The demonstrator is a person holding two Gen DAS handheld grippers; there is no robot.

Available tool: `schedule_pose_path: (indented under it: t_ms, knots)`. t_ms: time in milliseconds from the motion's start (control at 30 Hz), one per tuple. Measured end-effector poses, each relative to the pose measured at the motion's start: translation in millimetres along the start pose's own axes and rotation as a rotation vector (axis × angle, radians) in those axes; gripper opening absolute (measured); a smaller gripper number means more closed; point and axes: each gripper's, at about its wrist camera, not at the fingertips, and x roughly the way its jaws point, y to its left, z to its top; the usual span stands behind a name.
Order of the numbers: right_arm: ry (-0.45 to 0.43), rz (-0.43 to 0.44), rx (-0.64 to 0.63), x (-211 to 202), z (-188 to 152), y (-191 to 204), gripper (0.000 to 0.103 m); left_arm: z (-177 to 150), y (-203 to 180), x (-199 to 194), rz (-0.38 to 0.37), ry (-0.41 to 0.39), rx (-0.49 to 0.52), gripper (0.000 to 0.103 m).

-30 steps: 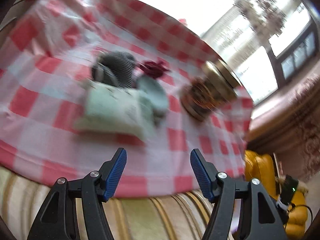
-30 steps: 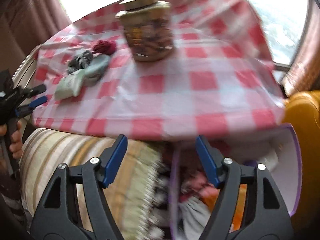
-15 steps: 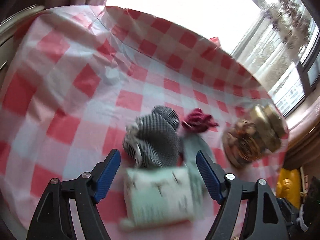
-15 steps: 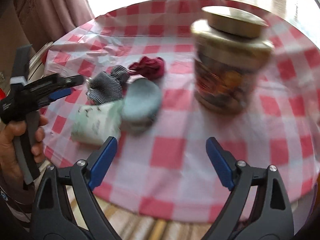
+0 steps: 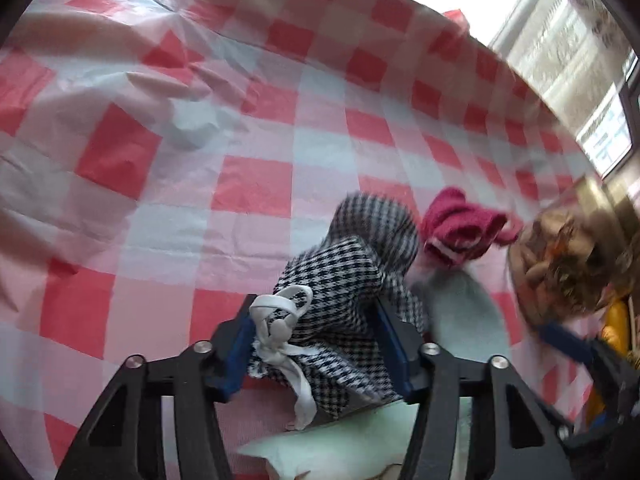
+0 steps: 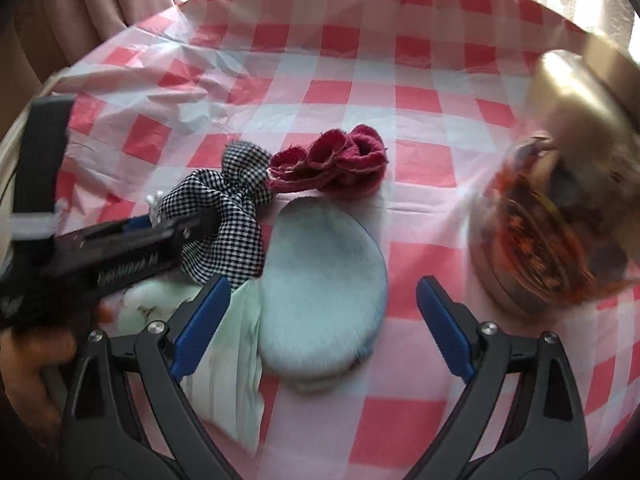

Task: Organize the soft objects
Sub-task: 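Grasp the houndstooth cloth bag with the left gripper while the right grasps the light blue pad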

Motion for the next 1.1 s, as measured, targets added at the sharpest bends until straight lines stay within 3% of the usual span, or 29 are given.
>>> schedule_pose_path:
  t_ms: [33, 133, 533, 667, 733, 967, 1100]
  knots:
    - [0.005, -0.004, 0.002, 5, 1, 0, 0.095, -2, -1, 2, -0.007, 0.002, 0.007, 0.035]
    - [0.029, -0.015, -0.001, 21, 3, 1, 0.095, -6, 3, 0, -0.017, -0.02, -0.001, 0.022]
    - [0.052, -0.05, -0.013, 51, 7, 1, 0.094, -17, 19, -33, -0.039, -0.163, -0.098, 0.019]
    - [0.015, -0.084, -0.046, 45, 6, 1, 0.055, -23, 17, -47, -0.04, -0.215, -0.102, 0.019]
    - [0.006, -0.055, -0.022, 41, 6, -6, 0.047, -25, 15, -52, -0.04, -0.24, -0.1, 0.019]
    - [-0.074, -0.087, -0.052, 14, -1, -10, 0.031, -35, 5, -68, -0.068, -0.297, -0.094, 0.019]
    - [-0.107, -0.091, -0.059, -6, -11, -13, 0.028, -43, 0, -75, -0.084, -0.318, -0.092, 0.019]
